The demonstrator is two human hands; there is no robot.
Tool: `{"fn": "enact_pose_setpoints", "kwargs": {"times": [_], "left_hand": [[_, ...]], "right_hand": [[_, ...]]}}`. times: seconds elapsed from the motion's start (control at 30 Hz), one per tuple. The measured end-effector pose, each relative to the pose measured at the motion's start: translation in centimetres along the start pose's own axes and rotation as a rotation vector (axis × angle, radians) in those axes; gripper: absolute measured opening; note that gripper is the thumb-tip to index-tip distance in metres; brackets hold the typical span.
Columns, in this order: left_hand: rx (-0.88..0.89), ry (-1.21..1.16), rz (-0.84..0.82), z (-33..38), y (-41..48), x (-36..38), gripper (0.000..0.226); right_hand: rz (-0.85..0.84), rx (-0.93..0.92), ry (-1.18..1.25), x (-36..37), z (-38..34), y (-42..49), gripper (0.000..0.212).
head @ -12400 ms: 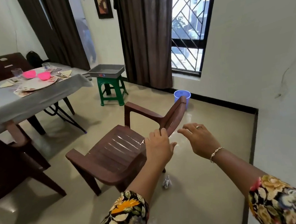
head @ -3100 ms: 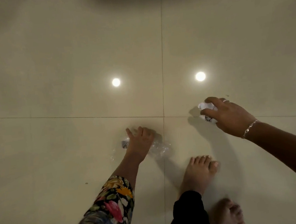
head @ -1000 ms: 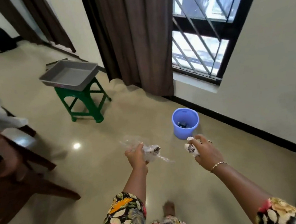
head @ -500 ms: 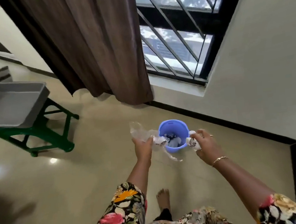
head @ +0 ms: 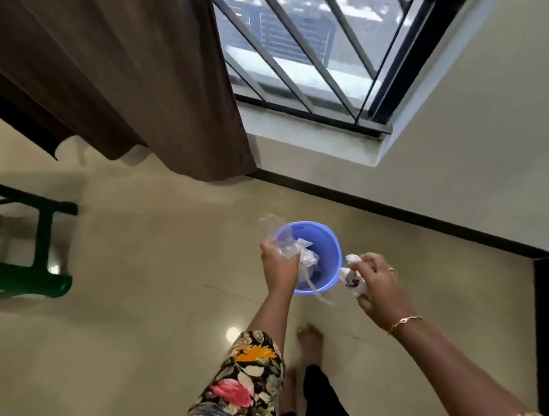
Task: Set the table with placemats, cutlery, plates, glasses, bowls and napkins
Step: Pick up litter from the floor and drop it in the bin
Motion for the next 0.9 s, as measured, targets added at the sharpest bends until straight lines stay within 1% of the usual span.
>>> {"fn": "enact_pose_setpoints", "kwargs": {"times": [0.07,0.17,0.23,0.27,0.47,0.57,0.67,0.77,0.9], "left_hand": [[-0.02,0.06,-0.029,-1.0,2.4,1.2,0.057],[-0.056,0.135,-0.123,-2.2,5.0,3.1,0.076],[-0.069,0.222,-0.16,-2.9,5.8,3.4,0.087],[-0.067,0.268,-0.17,-3.3,6.1,3.3,0.089],[0.013,0.649,-0.242,-4.5,6.3,2.4,0.087],[0.05,0.779,-0.26,-4.6,6.2,2.2,0.084],[0.08,0.85,-0.277,-4.8,6.1,2.5,0.081],[0.112,0.907,-0.3,-4.7,5.5,2.7,0.077],[0.148,0.926,-0.297,-3.3,3.6,2.1,0.072]], "right_hand": [[-0.003,0.005,0.001,0.8,0.6,1.8,0.058],[-0.012,0.024,-0.025,1.5,1.6,4.1,0.057],[-0.055,0.039,-0.055,2.2,2.0,5.4,0.058],[-0.076,0.043,-0.063,2.6,2.2,6.0,0.057],[-0.152,0.048,-0.097,4.4,2.3,9.0,0.052],[-0.187,0.044,-0.113,5.7,2.1,10.5,0.053],[-0.236,0.041,-0.131,7.2,2.1,11.8,0.059],[-0.276,0.08,-0.118,7.4,2.6,12.6,0.072],[-0.263,0.125,-0.067,5.0,3.0,11.6,0.066]]}}
Point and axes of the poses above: each hand's wrist, its own y-axis towards the middle knuckle, its own x-axis out of the palm, z = x × y, the point moved 8 cm from there along y, towards the middle knuckle, and after that the axes turned 3 degrees about -z, right-handed, at the moved point
